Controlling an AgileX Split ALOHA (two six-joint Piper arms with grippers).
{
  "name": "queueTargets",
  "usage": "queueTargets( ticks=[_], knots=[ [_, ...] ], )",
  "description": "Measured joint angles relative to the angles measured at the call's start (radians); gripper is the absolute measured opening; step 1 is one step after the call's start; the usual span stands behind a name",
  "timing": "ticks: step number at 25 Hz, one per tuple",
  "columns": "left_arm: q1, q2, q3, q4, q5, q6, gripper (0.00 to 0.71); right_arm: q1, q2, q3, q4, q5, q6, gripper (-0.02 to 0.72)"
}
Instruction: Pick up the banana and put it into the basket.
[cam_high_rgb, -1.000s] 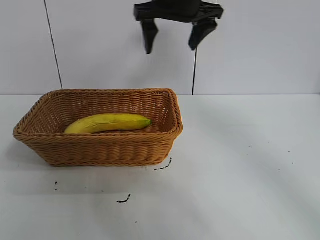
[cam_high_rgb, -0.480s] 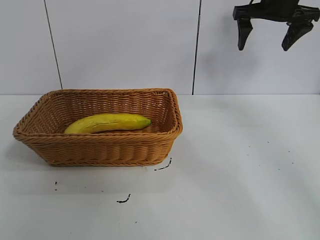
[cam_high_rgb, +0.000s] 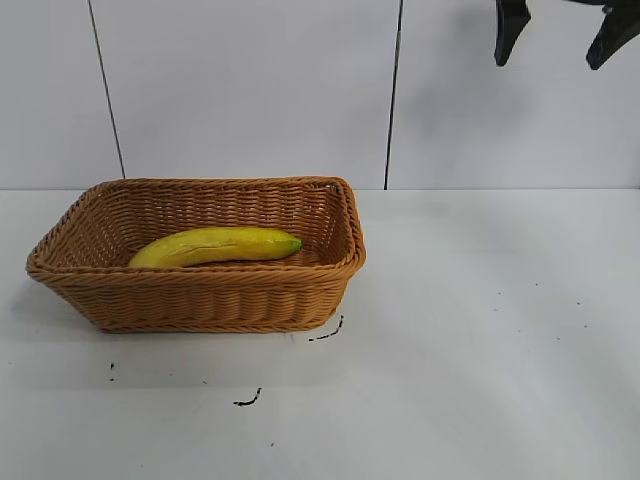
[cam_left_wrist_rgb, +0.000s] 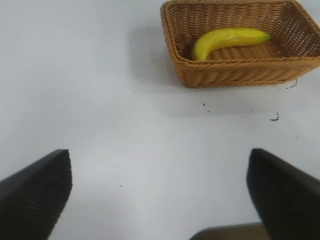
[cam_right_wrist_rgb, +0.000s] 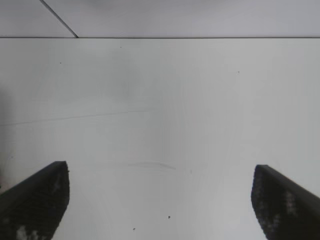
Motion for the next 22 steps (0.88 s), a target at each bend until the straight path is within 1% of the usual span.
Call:
queueTargets(
  ticks=[2, 10, 12, 16, 18, 20, 22],
  knots=[
    [0.000, 0.000, 0.000, 0.000, 0.000, 0.000, 0.690, 0.000, -0.094, 0.155, 0.007, 0.000, -0.003, 0.692],
    [0.000, 0.000, 0.000, 0.000, 0.000, 0.000, 0.690, 0.000, -0.517, 0.733, 0.017, 0.002, -0.048, 0.692],
    [0.000, 0.000, 0.000, 0.000, 0.000, 0.000, 0.690, 0.000, -0.630, 0.859, 0.019, -0.009, -0.053, 0.692],
    [0.000, 0.000, 0.000, 0.000, 0.000, 0.000, 0.690, 0.000, -0.836, 1.082, 0.025, -0.106, -0.056, 0.692],
    [0.000, 0.000, 0.000, 0.000, 0.000, 0.000, 0.690, 0.000, -0.949, 1.163, 0.032, -0.150, -0.058, 0.692],
    [0.000, 0.000, 0.000, 0.000, 0.000, 0.000, 0.690, 0.000, -1.052, 1.238, 0.042, -0.178, -0.058, 0.692],
    [0.000, 0.000, 0.000, 0.000, 0.000, 0.000, 0.690, 0.000, -1.159, 1.277, 0.045, -0.179, -0.058, 0.692]
  ],
)
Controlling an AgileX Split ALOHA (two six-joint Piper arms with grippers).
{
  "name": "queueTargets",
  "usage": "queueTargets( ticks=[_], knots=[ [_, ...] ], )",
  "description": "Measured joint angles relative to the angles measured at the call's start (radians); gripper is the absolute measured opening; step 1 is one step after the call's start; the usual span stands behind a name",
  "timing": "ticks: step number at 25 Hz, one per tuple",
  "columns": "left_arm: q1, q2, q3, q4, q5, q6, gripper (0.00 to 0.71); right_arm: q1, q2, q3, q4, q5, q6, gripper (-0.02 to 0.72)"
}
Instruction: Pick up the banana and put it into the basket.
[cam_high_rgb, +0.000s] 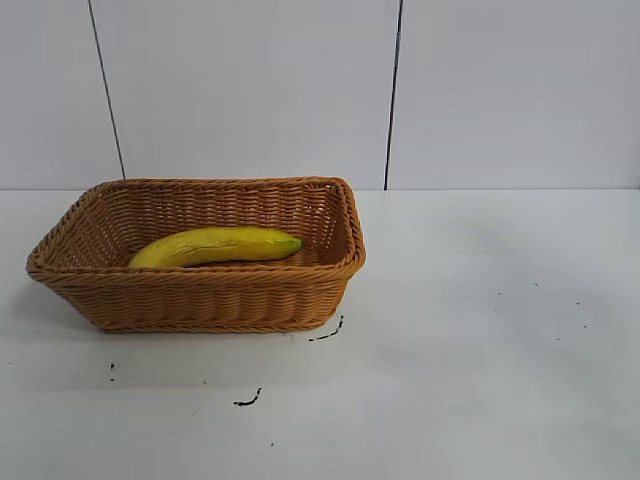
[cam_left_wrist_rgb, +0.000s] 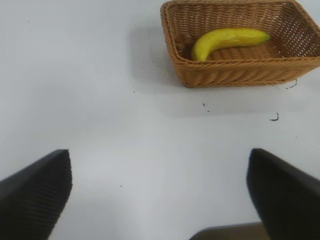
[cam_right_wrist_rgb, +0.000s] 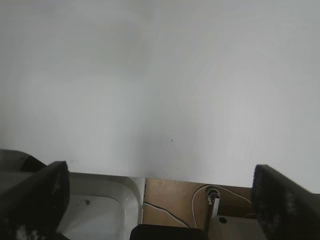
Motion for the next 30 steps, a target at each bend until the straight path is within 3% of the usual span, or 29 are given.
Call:
queueTargets(
  ticks=[18, 30],
  knots=[
    [0.000, 0.000, 0.000, 0.000, 0.000, 0.000, 0.690, 0.000, -0.654, 0.011, 0.044, -0.016, 0.000, 0.692],
    [0.000, 0.000, 0.000, 0.000, 0.000, 0.000, 0.690, 0.002, -0.682, 0.011, 0.044, -0.016, -0.001, 0.692]
  ],
)
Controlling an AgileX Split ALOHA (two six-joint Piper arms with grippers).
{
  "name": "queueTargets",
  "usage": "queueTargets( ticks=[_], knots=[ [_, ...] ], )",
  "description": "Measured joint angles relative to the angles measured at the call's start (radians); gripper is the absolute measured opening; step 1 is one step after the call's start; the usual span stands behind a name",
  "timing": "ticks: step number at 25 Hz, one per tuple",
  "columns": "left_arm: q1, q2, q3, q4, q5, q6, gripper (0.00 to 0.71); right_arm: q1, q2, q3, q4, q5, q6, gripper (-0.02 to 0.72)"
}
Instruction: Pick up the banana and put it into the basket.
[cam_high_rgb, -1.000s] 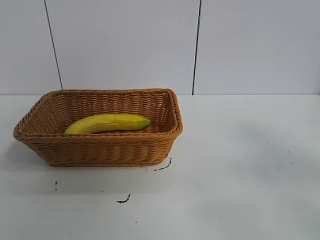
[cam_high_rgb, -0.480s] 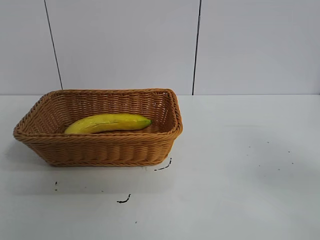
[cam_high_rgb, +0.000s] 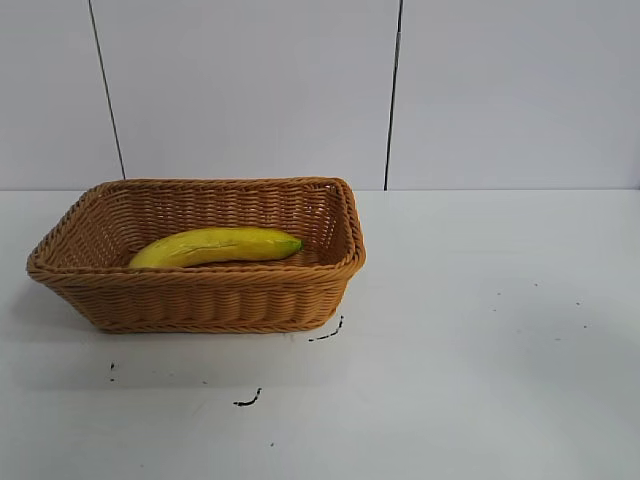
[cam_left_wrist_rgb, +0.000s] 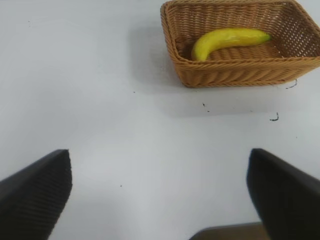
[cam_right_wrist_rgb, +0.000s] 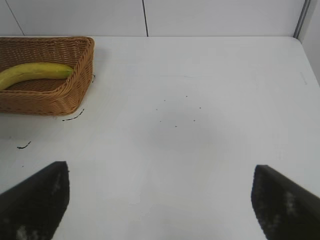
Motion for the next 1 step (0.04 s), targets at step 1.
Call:
queueTargets(
  ticks=[1],
  knots=[
    [0.000, 0.000, 0.000, 0.000, 0.000, 0.000, 0.690, 0.000, 0.000, 0.000, 0.000, 0.000, 0.000, 0.692]
  ],
)
